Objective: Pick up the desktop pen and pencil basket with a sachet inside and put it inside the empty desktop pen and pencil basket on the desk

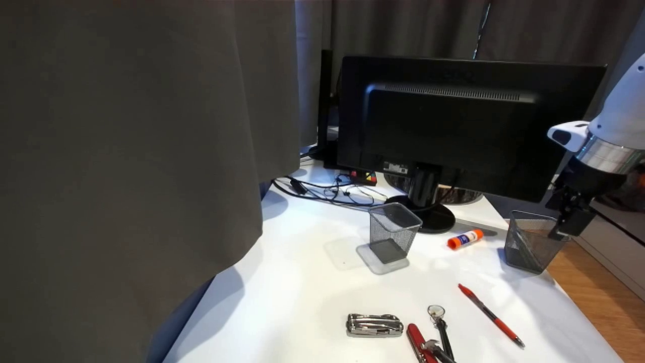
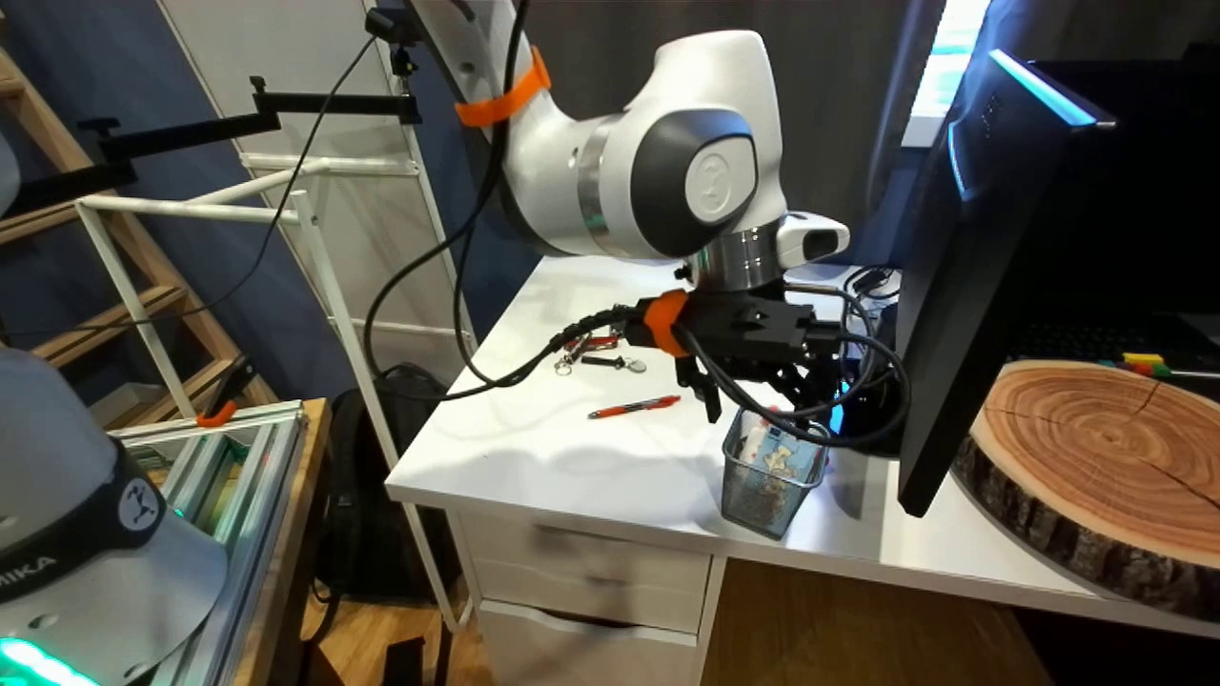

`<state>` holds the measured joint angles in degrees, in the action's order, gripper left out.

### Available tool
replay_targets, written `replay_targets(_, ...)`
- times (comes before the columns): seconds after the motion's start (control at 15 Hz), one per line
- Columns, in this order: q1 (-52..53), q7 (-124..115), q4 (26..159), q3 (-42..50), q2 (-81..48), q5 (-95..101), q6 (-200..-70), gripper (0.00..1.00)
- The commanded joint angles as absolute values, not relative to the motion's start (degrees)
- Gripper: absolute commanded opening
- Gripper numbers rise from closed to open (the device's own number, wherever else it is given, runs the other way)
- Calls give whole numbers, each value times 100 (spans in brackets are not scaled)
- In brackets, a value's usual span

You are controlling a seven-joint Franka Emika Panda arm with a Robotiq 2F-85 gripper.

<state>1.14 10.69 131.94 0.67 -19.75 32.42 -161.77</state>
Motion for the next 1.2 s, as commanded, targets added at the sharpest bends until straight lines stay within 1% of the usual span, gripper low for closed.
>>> replay_targets(0.0, 57, 1348, 12989, -66, -2442, 2754, -16512, 73)
replay_targets(0.13, 34, 1495, 12955, -109, -2593, 2551, -16579, 56)
replay_targets(0.27, 49, 1588, 12908, -118, -2650, 2422, -16556, 41)
replay_targets(0.6, 142, 1688, 12898, -245, -2401, 2312, -16339, 8)
replay_targets(0.8, -12, 1843, 12878, -517, -2435, 1971, -16249, 0)
replay_targets(0.93, -48, 1910, 12869, -618, -2423, 1750, -16129, 4)
replay_targets(1.13, 244, 1800, 12895, -439, -2060, 1977, -15979, 4)
